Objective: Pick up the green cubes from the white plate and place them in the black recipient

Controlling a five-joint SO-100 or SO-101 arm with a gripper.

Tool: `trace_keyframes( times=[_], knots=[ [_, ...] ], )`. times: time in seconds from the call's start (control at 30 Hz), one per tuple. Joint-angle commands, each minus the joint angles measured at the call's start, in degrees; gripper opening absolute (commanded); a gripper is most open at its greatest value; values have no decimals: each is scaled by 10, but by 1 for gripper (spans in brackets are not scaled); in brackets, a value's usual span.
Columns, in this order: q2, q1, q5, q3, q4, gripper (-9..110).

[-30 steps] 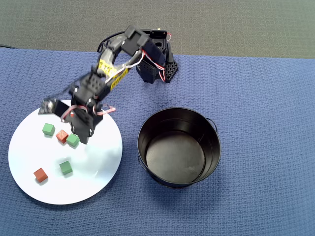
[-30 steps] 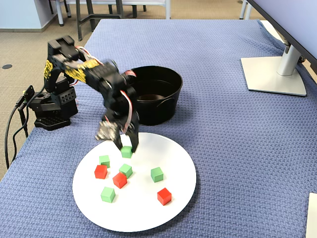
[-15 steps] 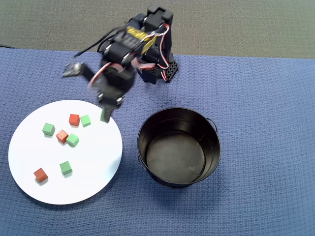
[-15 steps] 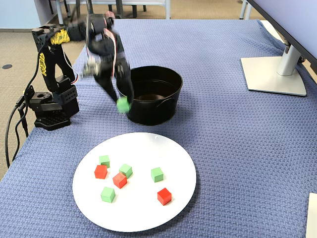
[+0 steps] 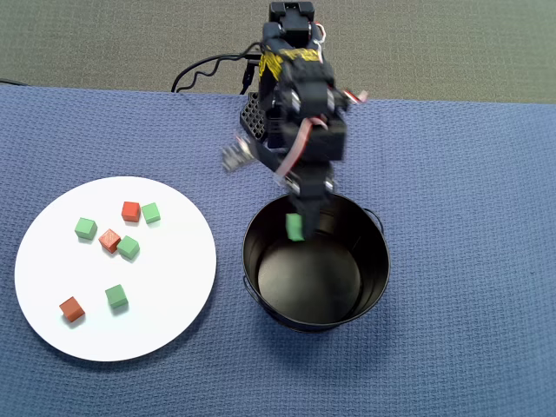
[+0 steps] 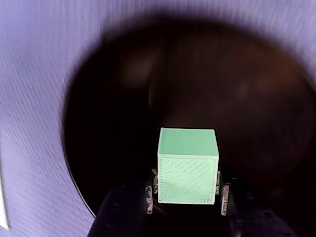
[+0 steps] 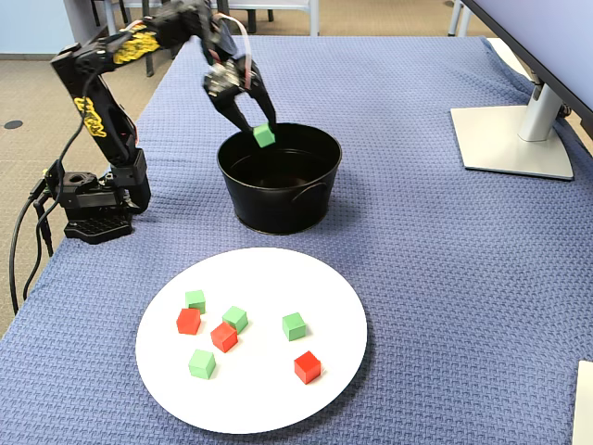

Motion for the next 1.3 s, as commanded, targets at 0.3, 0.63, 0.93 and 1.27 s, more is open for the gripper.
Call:
trace_keyframes(
  times=[0.3, 0.63, 0.93, 1.27],
  knots=[
    [22, 25, -14, -65, -18, 27],
    [67, 323, -438, 4, -28, 25],
    [-2, 509, -823, 115, -202, 27],
    [-67, 524, -818, 139, -206, 27]
  ],
)
